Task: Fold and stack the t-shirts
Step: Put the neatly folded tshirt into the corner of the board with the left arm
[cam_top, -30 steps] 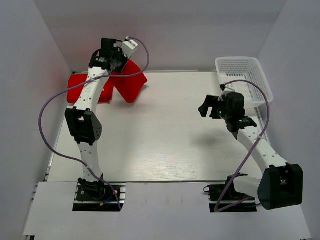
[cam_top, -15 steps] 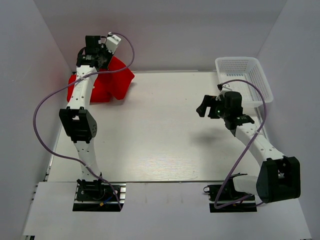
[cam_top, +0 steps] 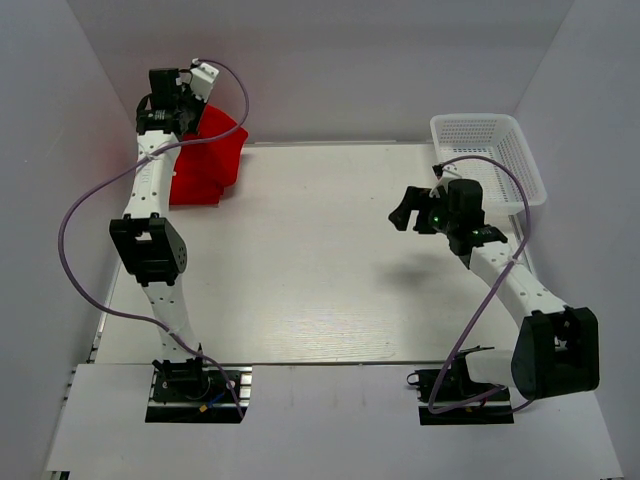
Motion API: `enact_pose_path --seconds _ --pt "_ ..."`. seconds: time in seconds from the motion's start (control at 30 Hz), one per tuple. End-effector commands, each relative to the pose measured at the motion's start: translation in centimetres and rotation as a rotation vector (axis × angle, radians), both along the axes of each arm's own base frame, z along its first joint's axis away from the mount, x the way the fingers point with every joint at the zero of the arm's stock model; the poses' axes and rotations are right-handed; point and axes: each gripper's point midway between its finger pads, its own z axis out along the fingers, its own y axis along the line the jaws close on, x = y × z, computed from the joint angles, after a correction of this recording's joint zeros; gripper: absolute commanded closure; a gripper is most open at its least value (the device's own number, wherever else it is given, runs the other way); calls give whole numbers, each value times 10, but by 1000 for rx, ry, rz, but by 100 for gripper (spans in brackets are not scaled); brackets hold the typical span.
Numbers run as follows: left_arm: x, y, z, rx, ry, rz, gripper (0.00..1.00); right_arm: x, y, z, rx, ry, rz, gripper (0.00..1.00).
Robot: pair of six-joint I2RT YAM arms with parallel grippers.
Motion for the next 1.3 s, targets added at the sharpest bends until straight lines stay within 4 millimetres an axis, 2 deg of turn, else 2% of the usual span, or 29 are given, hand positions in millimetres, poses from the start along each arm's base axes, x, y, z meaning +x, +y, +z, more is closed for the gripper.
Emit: enact_pose_path --seconds 0.0,0.07,0.1,0.13,0.17,0.3,0.37,0.47,0.5,0.53,0.67,0.83,0.87,0.93,0.97,1.03,1.07,1.17,1.2,1.27 --pt "-9 16 69 -24 -166 39 100 14 9 25 35 -64 15 10" --pt "-13 16 75 -36 -171 19 100 16 10 25 33 -60 19 10" --pt "-12 23 71 -36 -168 29 100 17 10 24 35 -58 16 10" --pt "-14 30 76 -34 -177 41 100 17 10 22 36 -52 15 10" --pt "-14 30 72 -34 -168 41 100 18 11 22 37 -50 17 10" --pt "-18 50 68 -31 -164 78 100 20 15 16 40 -28 28 10" --pt "-17 56 59 -37 -149 80 100 23 16 13 41 -19 30 10" --pt "-14 67 32 -51 -101 106 100 27 19 9 36 -7 36 10" --pt "-15 76 29 -42 -101 133 100 28 19 12 37 -14 38 10" --pt "-11 79 23 -46 -96 147 100 30 20 5 36 4 38 10" --pt "-2 110 -17 -33 -43 240 100 35 24 2 31 19 48 10" --pt "4 130 -48 -10 -1 318 100 40 28 -4 24 39 54 10" --pt "1 138 -48 -4 -1 338 100 40 28 -4 23 42 52 10" --pt "1 144 -59 4 19 373 86 41 29 -8 15 49 55 10" --pt "0 152 -56 29 7 418 58 40 29 -8 16 55 54 10" --pt "1 162 -54 41 -10 483 25 42 31 -8 13 56 58 10" --pt "0 171 -52 47 -26 548 0 42 31 -8 12 58 59 10" --pt "0 181 -43 23 -80 641 0 41 31 -8 4 71 61 10" --pt "1 181 -34 13 -98 646 0 40 31 -5 -1 68 68 10" --pt "6 171 -33 -37 -101 602 0 37 31 -6 -8 66 70 10"
